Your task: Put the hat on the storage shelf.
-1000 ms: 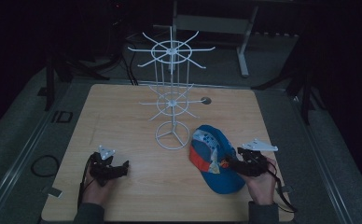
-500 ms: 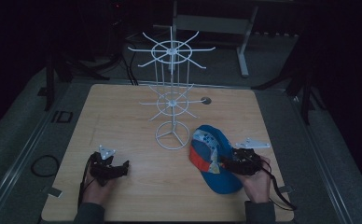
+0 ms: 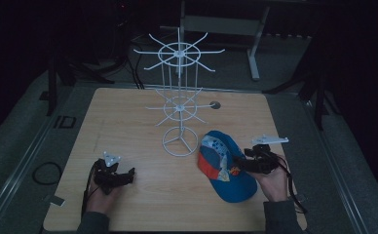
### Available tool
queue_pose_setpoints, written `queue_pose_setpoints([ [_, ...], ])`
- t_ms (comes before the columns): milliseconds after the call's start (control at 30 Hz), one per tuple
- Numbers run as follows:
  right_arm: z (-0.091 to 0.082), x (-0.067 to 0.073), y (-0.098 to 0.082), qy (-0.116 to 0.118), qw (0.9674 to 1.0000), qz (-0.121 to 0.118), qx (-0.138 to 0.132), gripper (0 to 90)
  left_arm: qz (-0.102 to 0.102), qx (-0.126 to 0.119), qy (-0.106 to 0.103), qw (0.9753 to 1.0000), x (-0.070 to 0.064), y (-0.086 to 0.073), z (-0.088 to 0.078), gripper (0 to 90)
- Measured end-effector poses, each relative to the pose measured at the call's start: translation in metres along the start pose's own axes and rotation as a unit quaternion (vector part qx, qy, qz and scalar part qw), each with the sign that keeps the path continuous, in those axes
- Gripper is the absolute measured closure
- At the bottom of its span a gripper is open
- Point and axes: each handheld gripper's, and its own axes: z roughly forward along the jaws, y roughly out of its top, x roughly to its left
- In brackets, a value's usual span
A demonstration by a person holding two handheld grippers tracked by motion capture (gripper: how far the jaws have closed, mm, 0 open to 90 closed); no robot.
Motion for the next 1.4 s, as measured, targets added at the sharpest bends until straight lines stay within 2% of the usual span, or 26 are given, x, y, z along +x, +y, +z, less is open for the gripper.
queue_pose_setpoints([
  [200, 0.003, -0.007, 0.005, -0.011, 0.9996, -0.007, 0.024, 38.4, 0.000, 0.000, 0.000, 1.0000, 0.000, 0.000, 0.000, 14.6],
  [433, 0.006, -0.014, 0.011, 0.001, 0.9991, -0.006, 0.041, 38.4, 0.000, 0.000, 0.000, 1.0000, 0.000, 0.000, 0.000, 14.6],
  [667, 0.011, -0.014, 0.022, 0.012, 0.9985, -0.011, 0.053, 38.0, -0.001, -0.001, 0.000, 1.0000, 0.000, 0.000, 0.000, 14.6],
  [967, 0.026, -0.013, 0.034, 0.025, 0.9968, -0.017, 0.073, 36.2, 0.000, 0.000, 0.000, 1.0000, 0.000, 0.000, 0.000, 14.6],
  [1400, 0.052, -0.014, 0.044, 0.024, 0.9940, -0.026, 0.103, 35.2, 0.000, 0.000, 0.000, 1.0000, 0.000, 0.000, 0.000, 14.6],
])
